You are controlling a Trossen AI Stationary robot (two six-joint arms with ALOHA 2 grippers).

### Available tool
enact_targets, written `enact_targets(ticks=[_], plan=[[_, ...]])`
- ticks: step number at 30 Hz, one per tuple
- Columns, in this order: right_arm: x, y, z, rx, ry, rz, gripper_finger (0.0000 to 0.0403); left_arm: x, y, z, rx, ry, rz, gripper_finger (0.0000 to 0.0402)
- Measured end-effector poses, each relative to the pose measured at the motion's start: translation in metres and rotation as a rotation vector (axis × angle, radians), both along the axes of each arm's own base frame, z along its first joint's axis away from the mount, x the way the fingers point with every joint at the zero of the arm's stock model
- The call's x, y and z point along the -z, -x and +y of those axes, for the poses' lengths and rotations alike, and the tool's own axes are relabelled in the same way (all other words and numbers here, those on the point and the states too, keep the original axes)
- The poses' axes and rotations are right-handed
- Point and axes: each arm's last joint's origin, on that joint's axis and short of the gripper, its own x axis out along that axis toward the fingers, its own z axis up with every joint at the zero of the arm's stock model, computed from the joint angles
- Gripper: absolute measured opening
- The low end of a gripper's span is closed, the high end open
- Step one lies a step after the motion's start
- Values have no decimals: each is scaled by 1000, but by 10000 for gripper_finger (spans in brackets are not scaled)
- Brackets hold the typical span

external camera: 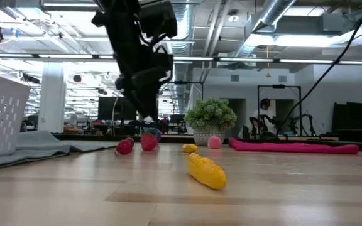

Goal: Pick and placing Produce into tupperware
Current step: Put the red strawberry into the white basket

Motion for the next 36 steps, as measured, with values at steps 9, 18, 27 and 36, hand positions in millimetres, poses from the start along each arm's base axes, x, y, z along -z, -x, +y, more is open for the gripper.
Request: enact_targets(ticks=[9,18,27,36], plan=[[0,0,0,0,-2,-1,169,7,-3,15,-195,73,-53,280],[6,1,-1,0,-7,3,169,46,-13,14,-157,111,87,280],[6,1,0,-2,-7,10,169,51,-10,9,-164,146,157,279],[6,0,-1,-2,-7,10,169,50,-8,-4,-131,168,181,221]])
